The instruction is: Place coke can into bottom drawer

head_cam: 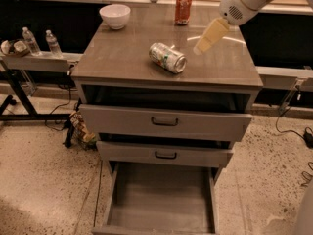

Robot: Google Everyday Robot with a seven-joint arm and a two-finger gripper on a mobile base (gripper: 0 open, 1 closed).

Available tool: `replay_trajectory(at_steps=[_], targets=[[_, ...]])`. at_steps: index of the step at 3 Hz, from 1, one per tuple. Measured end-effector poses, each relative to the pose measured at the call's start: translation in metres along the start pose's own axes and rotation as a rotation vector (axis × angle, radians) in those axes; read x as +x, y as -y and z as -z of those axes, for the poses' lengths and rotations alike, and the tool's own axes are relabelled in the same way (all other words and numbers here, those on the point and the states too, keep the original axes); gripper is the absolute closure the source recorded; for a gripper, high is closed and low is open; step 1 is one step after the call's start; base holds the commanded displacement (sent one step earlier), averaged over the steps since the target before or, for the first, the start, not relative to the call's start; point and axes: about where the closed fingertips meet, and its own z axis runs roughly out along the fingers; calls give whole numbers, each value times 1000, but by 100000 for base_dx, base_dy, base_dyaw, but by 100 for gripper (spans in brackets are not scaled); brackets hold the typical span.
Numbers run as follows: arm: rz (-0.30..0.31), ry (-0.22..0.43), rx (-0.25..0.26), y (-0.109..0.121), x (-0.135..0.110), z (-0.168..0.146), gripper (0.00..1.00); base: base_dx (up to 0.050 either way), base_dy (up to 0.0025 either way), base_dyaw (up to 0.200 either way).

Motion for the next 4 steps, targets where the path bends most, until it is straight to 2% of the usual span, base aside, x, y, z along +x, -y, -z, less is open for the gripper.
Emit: replay_trajectory(at_steps=[1, 2, 3, 4], targets=[[-183, 107, 67, 47, -5, -43, 0, 0, 0, 0], [-307, 203, 141, 86, -15, -81, 0, 0, 0, 0], [-307, 203, 141, 86, -15, -81, 0, 0, 0, 0], [-374, 263, 175, 102, -28, -102, 0, 0, 0, 0]])
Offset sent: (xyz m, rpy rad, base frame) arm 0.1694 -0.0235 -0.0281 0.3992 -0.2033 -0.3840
